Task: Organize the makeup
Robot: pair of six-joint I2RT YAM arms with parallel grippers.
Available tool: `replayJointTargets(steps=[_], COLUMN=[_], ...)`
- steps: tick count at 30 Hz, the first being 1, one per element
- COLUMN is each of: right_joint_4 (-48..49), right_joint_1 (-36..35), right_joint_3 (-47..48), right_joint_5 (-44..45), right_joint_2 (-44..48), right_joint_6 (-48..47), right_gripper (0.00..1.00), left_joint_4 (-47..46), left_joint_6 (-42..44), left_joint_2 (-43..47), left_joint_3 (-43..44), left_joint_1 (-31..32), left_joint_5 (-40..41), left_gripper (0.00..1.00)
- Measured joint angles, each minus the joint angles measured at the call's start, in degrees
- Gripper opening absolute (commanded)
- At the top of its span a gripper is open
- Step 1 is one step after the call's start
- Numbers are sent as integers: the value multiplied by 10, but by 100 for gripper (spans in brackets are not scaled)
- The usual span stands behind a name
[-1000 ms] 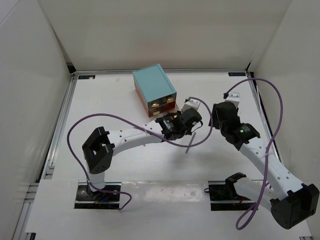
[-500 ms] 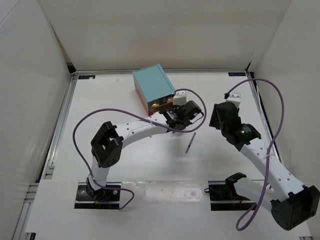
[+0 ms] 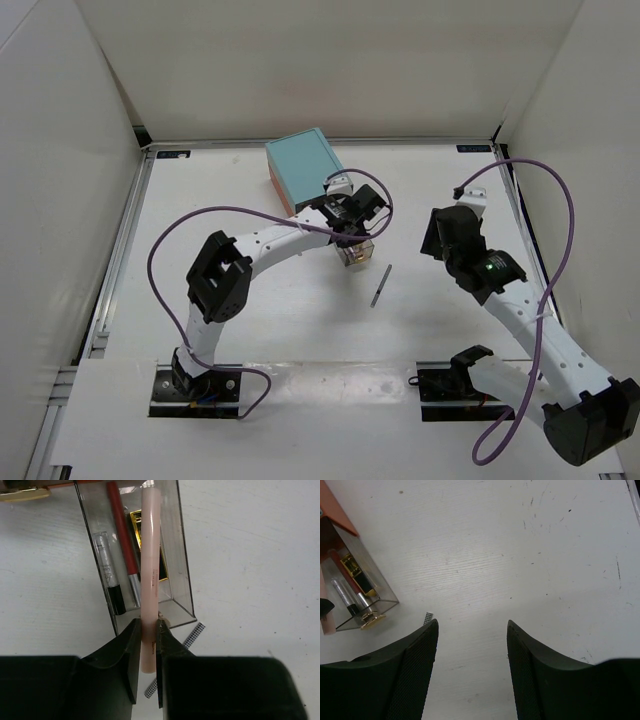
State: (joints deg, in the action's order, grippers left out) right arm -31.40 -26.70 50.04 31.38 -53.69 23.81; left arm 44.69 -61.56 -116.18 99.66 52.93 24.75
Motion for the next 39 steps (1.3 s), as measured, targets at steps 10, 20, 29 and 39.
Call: replayJointTargets(steps=[10,20,29,39], right_joint_4=[-9,-17,-33,21], right_joint_1=[0,0,0,-17], right_joint_3=[0,0,-1,-82], right_joint_5=[6,15,-21,-142], right_joint_2=[3,3,-7,-47], right_joint_6=[2,3,17,66], right_gripper=[61,62,63,55], left_joint_4=[7,0,-24,-52], left_joint_6=[-4,2,44,105], left_joint_2=[-14,-45,-45,117], left_joint_3=[4,17,28,-99], left_joint_1=[-11,-41,-33,9], left_joint_5=[-43,-52,-52,21], left_gripper=[14,81,95,98])
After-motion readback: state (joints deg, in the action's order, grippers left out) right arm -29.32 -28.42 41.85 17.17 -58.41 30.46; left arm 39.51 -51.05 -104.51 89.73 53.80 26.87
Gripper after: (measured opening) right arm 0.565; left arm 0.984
